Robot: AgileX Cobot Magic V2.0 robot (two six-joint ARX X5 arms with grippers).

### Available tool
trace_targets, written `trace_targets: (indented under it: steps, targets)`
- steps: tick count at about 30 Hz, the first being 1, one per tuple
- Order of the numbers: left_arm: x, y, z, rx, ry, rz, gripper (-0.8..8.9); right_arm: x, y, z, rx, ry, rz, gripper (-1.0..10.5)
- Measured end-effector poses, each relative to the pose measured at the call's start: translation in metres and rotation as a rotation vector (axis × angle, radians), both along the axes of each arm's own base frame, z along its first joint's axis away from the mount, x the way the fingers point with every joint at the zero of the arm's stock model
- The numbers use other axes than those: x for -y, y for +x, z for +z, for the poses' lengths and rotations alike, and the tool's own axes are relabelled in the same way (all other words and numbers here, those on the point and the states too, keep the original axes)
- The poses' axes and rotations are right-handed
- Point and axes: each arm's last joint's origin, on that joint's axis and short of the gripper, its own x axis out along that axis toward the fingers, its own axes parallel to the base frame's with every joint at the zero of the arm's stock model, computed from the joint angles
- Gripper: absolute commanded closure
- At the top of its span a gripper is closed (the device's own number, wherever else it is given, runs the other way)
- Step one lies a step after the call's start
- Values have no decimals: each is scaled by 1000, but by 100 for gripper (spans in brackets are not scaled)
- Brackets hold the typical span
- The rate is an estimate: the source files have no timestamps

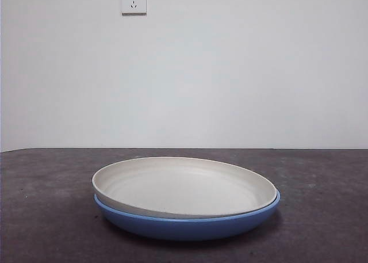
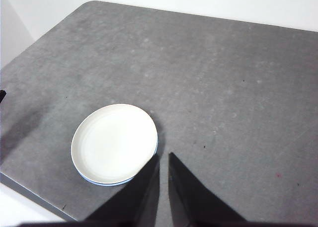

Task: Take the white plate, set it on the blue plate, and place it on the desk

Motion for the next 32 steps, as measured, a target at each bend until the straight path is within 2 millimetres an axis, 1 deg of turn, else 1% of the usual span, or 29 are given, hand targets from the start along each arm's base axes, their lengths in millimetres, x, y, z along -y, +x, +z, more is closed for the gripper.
trace_targets:
  steps: [18,21,22,24,27,29,32]
  targets:
    - [0,0,0,0,3,0,785,0,0,0,0,0,-1,920]
    - [0,0,0,0,3,0,785,0,2,-1,9,-18,-32,920]
    - [0,0,0,0,3,0,785,-1,4,-4,7,-43,-48,920]
    - [0,0,0,0,3,0,785,-3,11,-17,16,-82,-73,920]
    - [0,0,0,0,3,0,785,-6,31,-43,131,-74,-110,920]
    - [0,0,0,0,3,0,785,-6,42,-66,223,-54,-124,920]
    - [0,0,0,0,3,0,785,-3,57,-111,374,-50,-173,920]
